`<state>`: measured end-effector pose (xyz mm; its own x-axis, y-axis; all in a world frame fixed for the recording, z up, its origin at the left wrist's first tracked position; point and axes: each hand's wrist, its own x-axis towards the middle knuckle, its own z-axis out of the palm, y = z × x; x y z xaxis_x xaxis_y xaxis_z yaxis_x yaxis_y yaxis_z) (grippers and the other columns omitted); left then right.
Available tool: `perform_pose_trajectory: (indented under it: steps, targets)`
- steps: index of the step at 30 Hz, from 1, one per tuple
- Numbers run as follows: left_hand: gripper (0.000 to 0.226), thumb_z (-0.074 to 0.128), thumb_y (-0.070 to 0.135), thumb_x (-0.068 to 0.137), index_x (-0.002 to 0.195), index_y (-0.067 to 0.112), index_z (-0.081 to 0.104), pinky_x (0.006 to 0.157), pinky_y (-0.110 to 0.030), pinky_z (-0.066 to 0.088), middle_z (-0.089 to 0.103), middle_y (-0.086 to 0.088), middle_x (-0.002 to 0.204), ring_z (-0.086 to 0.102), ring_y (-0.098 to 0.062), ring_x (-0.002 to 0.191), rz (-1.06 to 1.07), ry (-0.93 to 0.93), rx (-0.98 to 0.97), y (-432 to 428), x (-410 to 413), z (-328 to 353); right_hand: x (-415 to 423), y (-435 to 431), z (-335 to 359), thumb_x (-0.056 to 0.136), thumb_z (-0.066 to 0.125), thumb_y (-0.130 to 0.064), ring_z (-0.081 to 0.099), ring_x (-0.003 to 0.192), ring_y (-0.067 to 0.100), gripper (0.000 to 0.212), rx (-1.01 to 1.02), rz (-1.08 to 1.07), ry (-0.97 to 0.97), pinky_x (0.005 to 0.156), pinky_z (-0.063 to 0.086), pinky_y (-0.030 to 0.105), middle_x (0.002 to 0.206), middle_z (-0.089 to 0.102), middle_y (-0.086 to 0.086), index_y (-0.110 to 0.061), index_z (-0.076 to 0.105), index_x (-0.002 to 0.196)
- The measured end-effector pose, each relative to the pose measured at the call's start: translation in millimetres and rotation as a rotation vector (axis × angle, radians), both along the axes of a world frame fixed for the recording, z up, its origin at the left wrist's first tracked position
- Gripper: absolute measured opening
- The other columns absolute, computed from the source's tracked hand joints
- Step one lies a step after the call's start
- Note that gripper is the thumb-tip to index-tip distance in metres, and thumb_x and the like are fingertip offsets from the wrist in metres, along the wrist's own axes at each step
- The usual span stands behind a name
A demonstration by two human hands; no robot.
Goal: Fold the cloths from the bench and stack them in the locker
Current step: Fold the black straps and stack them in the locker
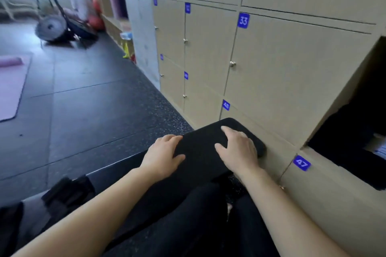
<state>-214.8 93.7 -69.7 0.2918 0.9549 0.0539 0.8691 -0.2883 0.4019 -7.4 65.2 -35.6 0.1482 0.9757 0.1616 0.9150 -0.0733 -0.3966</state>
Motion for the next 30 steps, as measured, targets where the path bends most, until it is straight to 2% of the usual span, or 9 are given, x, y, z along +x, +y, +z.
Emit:
perform_pose_trajectory:
  steps: [9, 13, 16, 18, 22, 26, 30]
  targets:
    - [0.061, 0.064, 0.032, 0.091, 0.146, 0.017, 0.041, 0.113, -0.034, 0.033, 0.043, -0.002, 0.148, 0.041, -0.022, 0.136, 0.323, -0.091, -0.044, -54, -184, -42, -159, 1, -44, 0.093, 0.057, -0.034, 0.046, 0.128, 0.02, 0.061, -0.127, 0.282, 0.028, 0.101, 0.039, 0.035, 0.136, 0.054, -0.001, -0.022, 0.033, 0.148]
    - [0.06, 0.068, 0.026, 0.089, 0.143, 0.014, 0.045, 0.111, -0.031, 0.034, 0.049, -0.006, 0.143, 0.046, -0.023, 0.133, 0.436, -0.14, -0.07, -79, -243, -62, -209, -4, -65, 0.094, 0.056, -0.036, 0.044, 0.13, 0.019, 0.064, -0.209, 0.372, 0.0, 0.103, 0.036, 0.033, 0.141, 0.05, 0.0, -0.022, 0.029, 0.15]
    - [0.061, 0.069, 0.026, 0.088, 0.142, 0.014, 0.047, 0.109, -0.028, 0.033, 0.05, -0.006, 0.142, 0.047, -0.022, 0.132, 0.503, -0.144, -0.087, -96, -276, -81, -236, -7, -79, 0.094, 0.055, -0.037, 0.045, 0.128, 0.018, 0.063, -0.26, 0.445, -0.047, 0.102, 0.037, 0.032, 0.135, 0.053, -0.002, -0.022, 0.028, 0.15]
    - [0.06, 0.07, 0.026, 0.087, 0.142, 0.013, 0.048, 0.109, -0.028, 0.034, 0.051, -0.006, 0.141, 0.047, -0.023, 0.131, 0.529, -0.158, -0.103, -108, -293, -96, -252, -7, -86, 0.094, 0.054, -0.037, 0.047, 0.124, 0.018, 0.061, -0.286, 0.494, -0.078, 0.1, 0.038, 0.032, 0.13, 0.055, -0.003, -0.021, 0.029, 0.148]
    - [0.057, 0.071, 0.026, 0.087, 0.138, 0.012, 0.051, 0.107, -0.028, 0.037, 0.054, -0.003, 0.137, 0.05, -0.022, 0.127, 0.537, -0.205, -0.124, -127, -311, -125, -281, -7, -99, 0.095, 0.052, -0.038, 0.047, 0.124, 0.019, 0.063, -0.331, 0.585, -0.138, 0.1, 0.036, 0.033, 0.134, 0.052, -0.004, -0.021, 0.026, 0.149]
    - [0.058, 0.07, 0.027, 0.088, 0.14, 0.014, 0.049, 0.111, -0.024, 0.032, 0.049, 0.001, 0.141, 0.044, -0.017, 0.132, 0.54, -0.249, -0.123, -140, -308, -148, -302, -7, -111, 0.095, 0.052, -0.039, 0.042, 0.129, 0.017, 0.065, -0.363, 0.667, -0.158, 0.105, 0.033, 0.033, 0.139, 0.048, -0.007, -0.022, 0.023, 0.151]
    - [0.059, 0.07, 0.026, 0.088, 0.142, 0.013, 0.048, 0.112, -0.019, 0.025, 0.046, 0.0, 0.144, 0.039, -0.015, 0.135, 0.571, -0.274, -0.124, -147, -304, -164, -311, -10, -117, 0.096, 0.05, -0.042, 0.046, 0.122, 0.018, 0.062, -0.408, 0.678, -0.157, 0.102, 0.035, 0.031, 0.127, 0.053, -0.006, -0.023, 0.025, 0.149]
